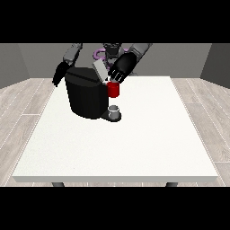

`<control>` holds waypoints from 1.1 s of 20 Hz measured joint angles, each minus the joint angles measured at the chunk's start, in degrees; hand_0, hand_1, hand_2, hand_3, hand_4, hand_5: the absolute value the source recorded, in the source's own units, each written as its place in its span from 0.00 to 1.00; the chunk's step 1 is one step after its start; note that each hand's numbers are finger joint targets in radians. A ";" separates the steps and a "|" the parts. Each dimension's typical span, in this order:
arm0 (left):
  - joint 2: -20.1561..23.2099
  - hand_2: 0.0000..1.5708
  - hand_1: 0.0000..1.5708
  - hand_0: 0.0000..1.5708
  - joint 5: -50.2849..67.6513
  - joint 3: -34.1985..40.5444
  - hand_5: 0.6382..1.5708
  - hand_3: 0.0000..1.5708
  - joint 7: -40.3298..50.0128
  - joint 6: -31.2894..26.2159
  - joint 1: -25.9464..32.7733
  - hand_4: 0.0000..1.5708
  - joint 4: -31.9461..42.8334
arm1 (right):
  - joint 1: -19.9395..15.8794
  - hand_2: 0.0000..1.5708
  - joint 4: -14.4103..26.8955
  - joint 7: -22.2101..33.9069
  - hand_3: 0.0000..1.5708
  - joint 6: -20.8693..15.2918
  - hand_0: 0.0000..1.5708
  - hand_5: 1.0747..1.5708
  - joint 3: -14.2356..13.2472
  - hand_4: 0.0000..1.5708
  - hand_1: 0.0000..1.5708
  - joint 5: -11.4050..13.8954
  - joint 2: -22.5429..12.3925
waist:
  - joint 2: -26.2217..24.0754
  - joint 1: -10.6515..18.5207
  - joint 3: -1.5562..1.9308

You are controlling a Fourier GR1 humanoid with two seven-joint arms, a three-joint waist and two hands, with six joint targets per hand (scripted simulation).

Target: Insert the coffee pod into the coffee machine and close the lid

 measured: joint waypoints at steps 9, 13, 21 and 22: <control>-0.46 0.78 0.76 0.76 -0.06 0.12 1.00 0.76 -0.13 -1.24 -1.30 0.28 1.61 | -0.57 0.00 1.04 -0.25 0.00 -1.15 0.00 1.00 -0.64 0.02 0.00 0.28 0.21 | 0.53 0.73 0.02; -0.34 0.79 0.74 0.74 -0.31 0.30 1.00 0.76 -0.63 -0.49 -1.35 0.27 1.72 | -0.01 0.00 1.24 -1.53 0.00 -0.87 0.00 1.00 -0.82 0.11 0.00 -0.05 0.16 | 1.12 0.43 0.03; 0.64 0.79 0.77 0.77 -1.21 0.51 1.00 0.76 -1.93 1.05 -1.43 0.23 2.29 | 0.01 0.00 0.45 -0.93 0.00 -0.17 0.00 1.00 -0.77 0.00 0.00 -0.35 -0.22 | 1.65 -0.48 0.04; 0.88 0.79 0.77 0.77 -1.10 0.74 1.00 0.77 -2.17 1.08 -1.43 0.23 2.41 | 0.34 0.00 0.41 -1.25 0.00 0.16 0.00 1.00 -0.89 0.00 0.00 -0.47 -0.55 | 1.70 -0.59 0.05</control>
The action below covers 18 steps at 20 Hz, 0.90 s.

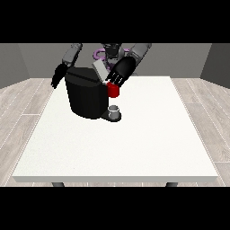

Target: Insert the coffee pod into the coffee machine and close the lid

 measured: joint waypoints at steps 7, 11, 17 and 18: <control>-0.33 0.80 0.79 0.79 -0.46 0.06 1.00 0.76 0.03 0.88 -1.92 0.18 0.01 | -1.68 0.00 1.01 0.06 0.00 -0.67 0.00 1.00 -0.57 0.00 0.00 0.16 -0.15 | 0.78 0.40 -0.03; -1.06 0.78 0.77 0.77 -2.40 -1.42 1.00 0.70 -0.20 3.27 -0.89 0.00 -0.23 | -1.01 0.00 0.86 0.11 0.00 -0.42 0.00 1.00 -0.35 0.00 0.00 0.08 -0.04 | 0.17 0.16 -0.03; 0.67 0.74 0.75 0.75 -5.00 -3.04 1.00 0.65 -2.82 5.08 -0.65 0.00 0.21 | -1.34 0.00 -0.48 1.37 0.00 -1.14 0.00 1.00 0.28 0.00 0.00 0.55 0.61 | 1.10 -0.35 -0.02; 0.71 0.73 0.72 0.72 -5.18 -3.21 1.00 0.64 -3.40 5.30 -0.42 0.00 0.14 | -1.24 0.00 -0.46 1.31 0.00 -1.33 0.00 1.00 0.00 0.00 0.00 0.47 0.54 | 1.14 -0.11 0.01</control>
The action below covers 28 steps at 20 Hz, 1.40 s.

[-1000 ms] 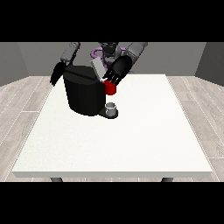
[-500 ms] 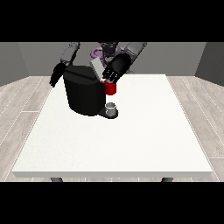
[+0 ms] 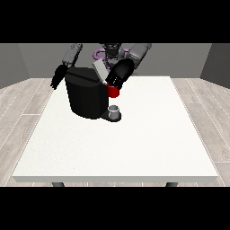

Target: Insert the coffee pod into the coffee machine and close the lid

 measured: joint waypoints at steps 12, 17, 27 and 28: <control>0.40 0.77 0.79 0.79 0.01 1.66 1.00 0.62 -2.19 2.55 -1.18 0.00 0.53 | -1.32 0.00 -0.03 0.26 0.00 0.12 0.00 1.00 -0.10 0.06 0.00 0.10 -0.42 | 2.05 -0.47 -0.05; 1.88 0.77 0.80 0.80 -0.09 2.36 1.00 0.60 -3.68 2.99 -2.42 0.00 0.58 | -1.96 0.00 0.19 -0.72 0.00 0.37 0.00 1.00 -0.05 0.14 0.00 0.44 -1.01 | 3.77 -1.14 -0.04; 3.95 0.44 0.00 0.00 -2.90 0.83 1.00 0.35 -6.84 4.63 -3.34 0.00 0.43 | -2.95 0.00 -0.17 0.18 0.00 0.05 0.00 1.00 -0.03 0.13 0.00 0.99 -1.37 | 4.68 -1.44 0.09; 4.35 0.43 0.00 0.00 -3.19 0.84 1.00 0.34 -6.70 4.71 -3.71 0.00 0.54 | -3.09 0.00 -0.07 -0.09 0.00 -0.10 0.00 1.00 0.12 0.13 0.00 1.18 -1.24 | 5.15 -1.52 0.08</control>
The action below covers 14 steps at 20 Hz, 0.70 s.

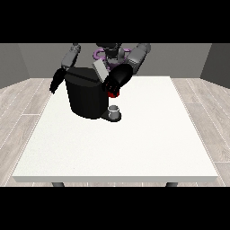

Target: Insert the coffee pod into the coffee machine and close the lid

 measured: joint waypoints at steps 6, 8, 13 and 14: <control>0.29 0.33 0.00 0.00 -1.11 -0.08 1.00 0.28 -0.23 1.35 0.30 0.00 0.73 | 0.78 0.00 -0.47 0.62 0.00 -0.88 0.00 1.00 0.86 0.05 0.00 1.28 0.40 | -0.63 -0.06 0.02; 0.44 0.31 0.00 0.00 -1.23 -0.05 1.00 0.24 -1.12 1.84 0.62 0.00 0.82 | 1.19 0.00 -0.75 0.66 0.00 -0.75 0.00 1.00 0.94 0.06 0.00 1.08 0.59 | -0.89 0.08 0.05; -1.04 0.14 0.00 0.00 -1.53 -0.54 1.00 0.09 -0.63 1.29 1.39 0.00 0.93 | 1.43 0.00 0.58 1.29 0.00 -0.55 0.00 1.00 -0.29 0.00 0.00 0.16 0.31 | -3.20 1.86 0.07; -1.81 0.00 0.00 0.00 -1.58 -0.71 1.00 0.10 0.11 1.10 1.88 0.00 0.79 | 1.81 0.00 1.37 1.14 0.00 -0.12 0.00 1.00 -0.89 0.00 0.00 -0.40 -0.02 | -4.27 2.42 0.03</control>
